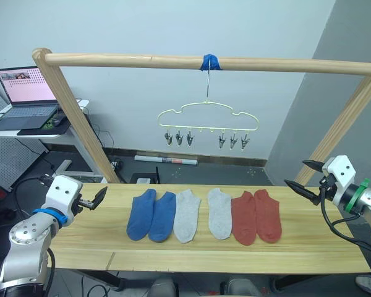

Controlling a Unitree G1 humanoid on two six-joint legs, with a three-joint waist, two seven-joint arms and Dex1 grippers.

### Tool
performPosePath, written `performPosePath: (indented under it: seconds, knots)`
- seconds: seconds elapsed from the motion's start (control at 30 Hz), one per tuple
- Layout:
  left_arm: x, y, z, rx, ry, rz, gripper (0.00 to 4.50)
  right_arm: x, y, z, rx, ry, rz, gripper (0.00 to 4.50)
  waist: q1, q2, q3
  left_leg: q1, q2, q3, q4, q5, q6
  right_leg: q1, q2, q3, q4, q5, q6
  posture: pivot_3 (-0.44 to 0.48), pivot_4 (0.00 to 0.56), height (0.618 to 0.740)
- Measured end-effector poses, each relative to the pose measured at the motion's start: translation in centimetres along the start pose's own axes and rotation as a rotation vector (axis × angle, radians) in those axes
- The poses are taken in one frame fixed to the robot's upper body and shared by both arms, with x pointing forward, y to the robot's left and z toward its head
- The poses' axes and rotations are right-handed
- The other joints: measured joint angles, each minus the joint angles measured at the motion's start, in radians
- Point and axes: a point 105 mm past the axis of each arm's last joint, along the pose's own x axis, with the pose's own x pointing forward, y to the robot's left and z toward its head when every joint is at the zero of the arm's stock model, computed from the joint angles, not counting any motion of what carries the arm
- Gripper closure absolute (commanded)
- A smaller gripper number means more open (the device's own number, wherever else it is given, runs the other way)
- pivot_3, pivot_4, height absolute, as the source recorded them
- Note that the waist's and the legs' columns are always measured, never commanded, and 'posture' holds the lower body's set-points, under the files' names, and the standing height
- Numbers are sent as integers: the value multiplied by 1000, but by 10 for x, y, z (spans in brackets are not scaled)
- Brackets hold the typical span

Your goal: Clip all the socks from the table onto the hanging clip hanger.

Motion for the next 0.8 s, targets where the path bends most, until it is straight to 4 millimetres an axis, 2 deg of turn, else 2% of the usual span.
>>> performPosePath:
  seconds: [0.23,0.47,0.7,0.8]
  knots:
    - [2,8,8,-6,-31,33,0,-2,2,-6,11,15,2,15,-1,-1,0,-1,0,3,0,0,0,-3,0,4,2,0,0,-48,13,740]
    - [1,6,18,-33,-93,11,0,-3,3,-6,8,14,2,15,-7,-5,3,0,0,7,0,0,0,-5,1,10,2,0,0,-61,41,740]
    - [1,-1,28,-48,-143,-2,0,-5,10,-6,-8,10,20,15,-12,-10,15,0,0,10,0,0,0,-6,2,14,2,0,1,-110,100,740]
    - [8,-20,38,-63,-188,-45,0,-4,17,6,-40,-15,42,15,-14,-10,33,0,0,11,0,0,0,-6,3,18,3,0,1,-135,127,740]
